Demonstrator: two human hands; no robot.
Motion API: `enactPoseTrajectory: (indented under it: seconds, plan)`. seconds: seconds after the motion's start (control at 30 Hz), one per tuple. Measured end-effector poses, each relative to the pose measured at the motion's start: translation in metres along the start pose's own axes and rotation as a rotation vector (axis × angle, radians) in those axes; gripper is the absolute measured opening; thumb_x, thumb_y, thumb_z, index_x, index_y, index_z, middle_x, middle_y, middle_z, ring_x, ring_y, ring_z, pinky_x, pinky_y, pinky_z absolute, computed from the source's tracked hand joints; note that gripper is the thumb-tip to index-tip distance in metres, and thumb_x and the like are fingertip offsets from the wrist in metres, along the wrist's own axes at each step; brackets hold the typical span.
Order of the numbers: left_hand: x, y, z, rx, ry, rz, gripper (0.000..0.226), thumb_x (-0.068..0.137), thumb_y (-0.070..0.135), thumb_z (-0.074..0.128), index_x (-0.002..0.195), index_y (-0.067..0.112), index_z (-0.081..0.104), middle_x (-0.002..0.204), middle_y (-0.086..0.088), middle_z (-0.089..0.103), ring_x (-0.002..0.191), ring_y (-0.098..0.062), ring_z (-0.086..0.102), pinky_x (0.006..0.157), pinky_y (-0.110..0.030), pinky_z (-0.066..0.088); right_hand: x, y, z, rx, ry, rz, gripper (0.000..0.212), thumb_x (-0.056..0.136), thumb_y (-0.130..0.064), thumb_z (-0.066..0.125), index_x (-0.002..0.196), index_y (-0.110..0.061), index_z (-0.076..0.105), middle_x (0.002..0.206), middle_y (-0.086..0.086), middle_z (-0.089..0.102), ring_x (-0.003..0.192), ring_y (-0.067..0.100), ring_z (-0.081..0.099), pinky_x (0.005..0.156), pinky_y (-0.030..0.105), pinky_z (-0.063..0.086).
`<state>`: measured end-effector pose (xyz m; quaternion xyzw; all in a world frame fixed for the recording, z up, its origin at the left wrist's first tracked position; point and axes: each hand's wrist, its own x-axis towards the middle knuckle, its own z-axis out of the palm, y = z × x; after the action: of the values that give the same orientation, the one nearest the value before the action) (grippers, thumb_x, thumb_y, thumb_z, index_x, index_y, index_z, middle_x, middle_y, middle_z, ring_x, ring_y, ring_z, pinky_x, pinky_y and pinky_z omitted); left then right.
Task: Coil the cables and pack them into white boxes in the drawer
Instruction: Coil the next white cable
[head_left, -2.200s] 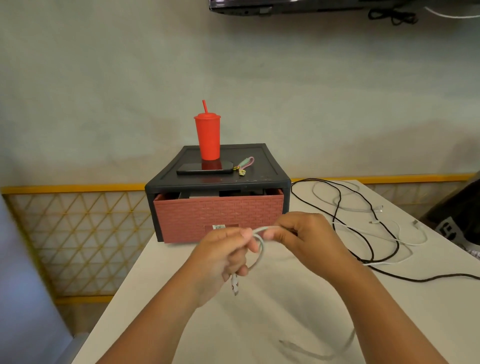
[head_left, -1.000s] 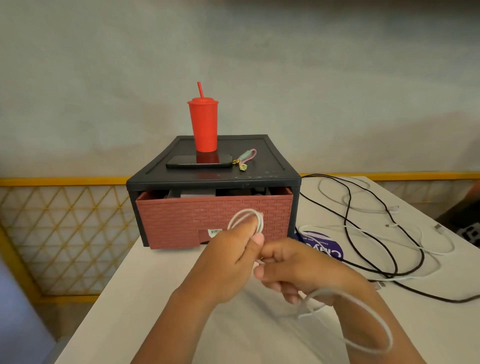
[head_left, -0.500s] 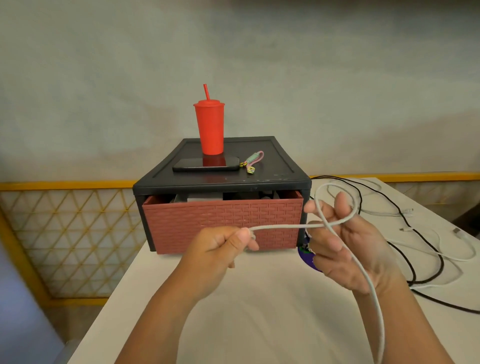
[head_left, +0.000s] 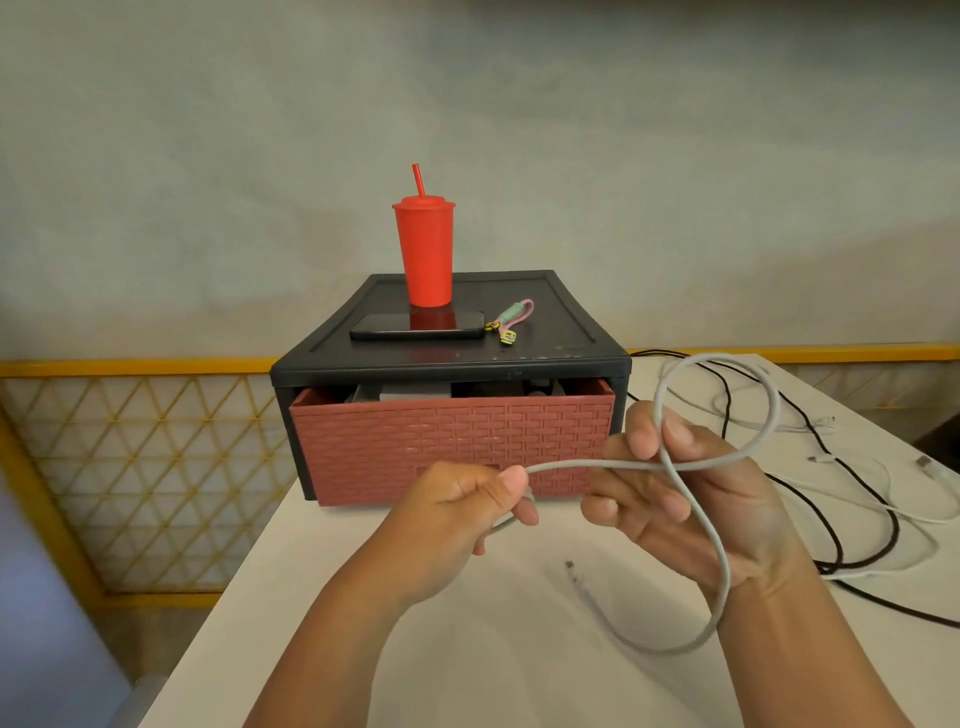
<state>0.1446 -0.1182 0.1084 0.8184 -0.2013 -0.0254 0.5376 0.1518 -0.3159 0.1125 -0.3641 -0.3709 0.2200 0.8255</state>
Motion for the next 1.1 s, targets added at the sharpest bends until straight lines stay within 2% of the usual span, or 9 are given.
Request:
enactPoseTrajectory:
  seconds: [0.07, 0.17, 0.3, 0.43, 0.57, 0.63, 0.73, 0.9, 1.1]
  plan:
    - [0.000, -0.001, 0.000, 0.024, -0.002, -0.010, 0.049, 0.076, 0.055, 0.037, 0.077, 0.019, 0.071, 0.041, 0.020, 0.048, 0.053, -0.002, 0.043, 0.067, -0.018, 0.041, -0.001, -0.002, 0.004, -0.098, 0.092, -0.039, 0.014, 0.079, -0.027, 0.070, 0.079, -0.013, 0.070, 0.048, -0.003, 0.046, 0.055, 0.007, 0.055, 0.069, 0.026, 0.052]
    - [0.002, -0.007, 0.000, 0.066, -0.017, -0.038, 0.039, 0.089, 0.045, 0.042, 0.077, 0.021, 0.071, 0.042, 0.023, 0.048, 0.052, 0.002, 0.046, 0.059, -0.006, 0.039, 0.006, -0.001, 0.015, -0.082, 0.201, -0.178, 0.015, 0.075, -0.025, 0.073, 0.078, -0.012, 0.067, 0.058, -0.004, 0.051, 0.052, 0.008, 0.051, 0.056, 0.023, 0.046]
    - [0.003, -0.010, 0.004, 0.052, -0.123, -0.068, 0.034, 0.093, 0.038, 0.045, 0.078, 0.022, 0.071, 0.043, 0.022, 0.051, 0.049, 0.005, 0.047, 0.063, -0.010, 0.043, 0.015, 0.001, 0.021, -0.071, 0.680, -0.412, 0.013, 0.081, -0.022, 0.054, 0.071, -0.014, 0.059, 0.058, -0.004, 0.048, 0.042, 0.004, 0.041, 0.040, 0.013, 0.035]
    - [0.003, -0.016, 0.005, -0.119, -0.268, -0.092, 0.036, 0.090, 0.045, 0.048, 0.073, 0.025, 0.072, 0.038, 0.011, 0.030, 0.045, -0.007, 0.036, 0.067, -0.019, 0.044, 0.013, -0.004, 0.014, -0.064, 0.984, -0.594, 0.015, 0.094, -0.014, 0.046, 0.079, -0.012, 0.052, 0.076, -0.001, 0.061, 0.060, 0.006, 0.065, 0.055, 0.012, 0.050]
    - [0.004, -0.029, 0.001, -0.553, -0.474, -0.022, 0.041, 0.080, 0.054, 0.062, 0.075, 0.015, 0.075, 0.042, 0.012, 0.023, 0.045, -0.018, 0.018, 0.057, -0.023, 0.041, 0.007, -0.009, 0.010, -0.071, 1.068, -0.717, 0.017, 0.096, -0.010, 0.044, 0.084, -0.011, 0.055, 0.086, 0.001, 0.067, 0.084, 0.011, 0.070, 0.076, 0.018, 0.054]
    - [0.006, -0.034, -0.004, -0.774, -0.587, 0.037, 0.043, 0.086, 0.049, 0.057, 0.081, 0.011, 0.075, 0.045, 0.013, 0.023, 0.042, -0.011, 0.021, 0.056, -0.021, 0.044, 0.005, -0.009, 0.006, -0.192, 1.133, -0.748, 0.013, 0.097, -0.012, 0.044, 0.086, -0.014, 0.052, 0.091, -0.001, 0.066, 0.090, 0.009, 0.068, 0.084, 0.018, 0.053]
    - [0.010, -0.035, -0.012, -1.036, -0.722, 0.138, 0.048, 0.100, 0.035, 0.036, 0.098, -0.001, 0.068, 0.053, 0.007, 0.030, 0.046, -0.009, 0.028, 0.064, -0.022, 0.047, 0.001, -0.010, 0.001, -0.485, 1.248, -0.732, 0.010, 0.095, -0.014, 0.048, 0.086, -0.018, 0.049, 0.092, -0.003, 0.066, 0.087, 0.006, 0.067, 0.080, 0.017, 0.052]
    - [0.011, -0.028, -0.018, -1.384, -0.600, 0.225, 0.051, 0.103, 0.023, 0.017, 0.120, -0.016, 0.046, 0.067, -0.007, 0.035, 0.060, -0.020, 0.034, 0.081, -0.037, 0.039, 0.000, -0.010, 0.004, -0.854, 1.324, -0.641, 0.017, 0.092, -0.018, 0.054, 0.077, -0.026, 0.053, 0.072, -0.007, 0.063, 0.059, -0.001, 0.057, 0.061, 0.015, 0.049]
    - [0.006, -0.028, -0.043, -1.434, -0.315, 0.331, 0.051, 0.102, 0.022, 0.015, 0.131, -0.011, 0.040, 0.070, -0.011, 0.038, 0.064, -0.020, 0.033, 0.089, -0.036, 0.036, 0.004, -0.008, 0.008, -1.029, 1.224, -0.595, 0.023, 0.091, -0.017, 0.056, 0.071, -0.028, 0.050, 0.064, -0.007, 0.054, 0.055, 0.001, 0.051, 0.060, 0.015, 0.046]
